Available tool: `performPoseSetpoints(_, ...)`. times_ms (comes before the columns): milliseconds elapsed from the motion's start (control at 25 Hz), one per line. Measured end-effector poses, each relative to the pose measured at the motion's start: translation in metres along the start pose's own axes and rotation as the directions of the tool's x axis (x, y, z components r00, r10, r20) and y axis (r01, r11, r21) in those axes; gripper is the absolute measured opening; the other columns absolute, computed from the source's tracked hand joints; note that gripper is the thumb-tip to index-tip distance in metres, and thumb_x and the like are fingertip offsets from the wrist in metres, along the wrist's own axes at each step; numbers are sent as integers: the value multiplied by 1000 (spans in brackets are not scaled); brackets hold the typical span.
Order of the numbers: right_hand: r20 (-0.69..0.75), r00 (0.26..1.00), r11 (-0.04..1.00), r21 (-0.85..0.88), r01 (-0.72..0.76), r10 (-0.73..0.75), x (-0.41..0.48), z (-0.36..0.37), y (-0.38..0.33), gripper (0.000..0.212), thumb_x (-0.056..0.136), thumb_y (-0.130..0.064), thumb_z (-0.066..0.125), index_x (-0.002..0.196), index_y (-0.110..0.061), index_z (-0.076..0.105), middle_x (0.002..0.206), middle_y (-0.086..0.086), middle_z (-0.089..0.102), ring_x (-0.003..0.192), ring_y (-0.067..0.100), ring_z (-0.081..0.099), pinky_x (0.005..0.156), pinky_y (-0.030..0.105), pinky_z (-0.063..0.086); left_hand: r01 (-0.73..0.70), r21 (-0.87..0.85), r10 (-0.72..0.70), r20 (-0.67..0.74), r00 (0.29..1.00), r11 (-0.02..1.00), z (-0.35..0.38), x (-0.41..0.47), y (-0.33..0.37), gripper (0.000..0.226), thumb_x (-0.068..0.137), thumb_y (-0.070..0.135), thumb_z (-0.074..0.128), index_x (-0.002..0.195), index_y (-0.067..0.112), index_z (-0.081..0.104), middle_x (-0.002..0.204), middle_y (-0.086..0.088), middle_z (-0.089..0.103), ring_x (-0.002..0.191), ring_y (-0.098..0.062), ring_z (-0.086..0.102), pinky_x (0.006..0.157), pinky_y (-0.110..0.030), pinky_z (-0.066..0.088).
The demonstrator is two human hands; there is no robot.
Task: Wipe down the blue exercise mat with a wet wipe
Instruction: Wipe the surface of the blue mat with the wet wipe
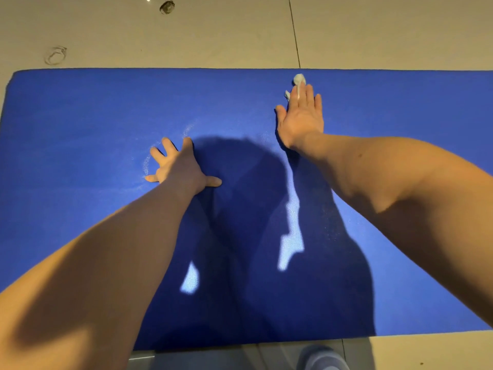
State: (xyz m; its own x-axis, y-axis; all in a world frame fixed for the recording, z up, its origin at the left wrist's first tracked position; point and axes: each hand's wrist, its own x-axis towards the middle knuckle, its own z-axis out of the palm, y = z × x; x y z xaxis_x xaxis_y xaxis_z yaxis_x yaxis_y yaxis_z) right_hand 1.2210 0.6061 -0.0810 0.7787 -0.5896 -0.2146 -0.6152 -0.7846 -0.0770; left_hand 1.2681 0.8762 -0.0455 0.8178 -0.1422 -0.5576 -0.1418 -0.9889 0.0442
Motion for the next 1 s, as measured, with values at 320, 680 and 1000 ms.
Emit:
performPoseSetpoints(320,-11,954,915,281,289,-298,-26,9,-86,70,91,-45,33,151,-9,30,159,-1,17,147,10,23,121,46,18,9,-4,-9,12,1000,1000,-3,-1,3,117,46,65,91,139,34,28,151,-3,9,143,-39,8,93,-73,40)
performPoseSetpoints(680,42,990,990,42,-138,136,20,-4,-31,76,102,-55,12,158,-5,0,166,12,-9,153,28,-13,123,48,-7,1,-20,-1,4,1000,1000,-2,1,1,118,46,65,92,140,34,27,150,-4,8,143,-39,8,94,-75,38)
performPoseSetpoints(1000,47,998,988,146,45,-52,24,-4,-92,73,103,-51,21,158,-6,2,166,10,-10,152,31,-14,123,49,-8,4,-29,-4,0,1000,1000,1,4,2,119,45,63,92,140,34,27,148,-3,9,142,-40,9,95,-78,35)
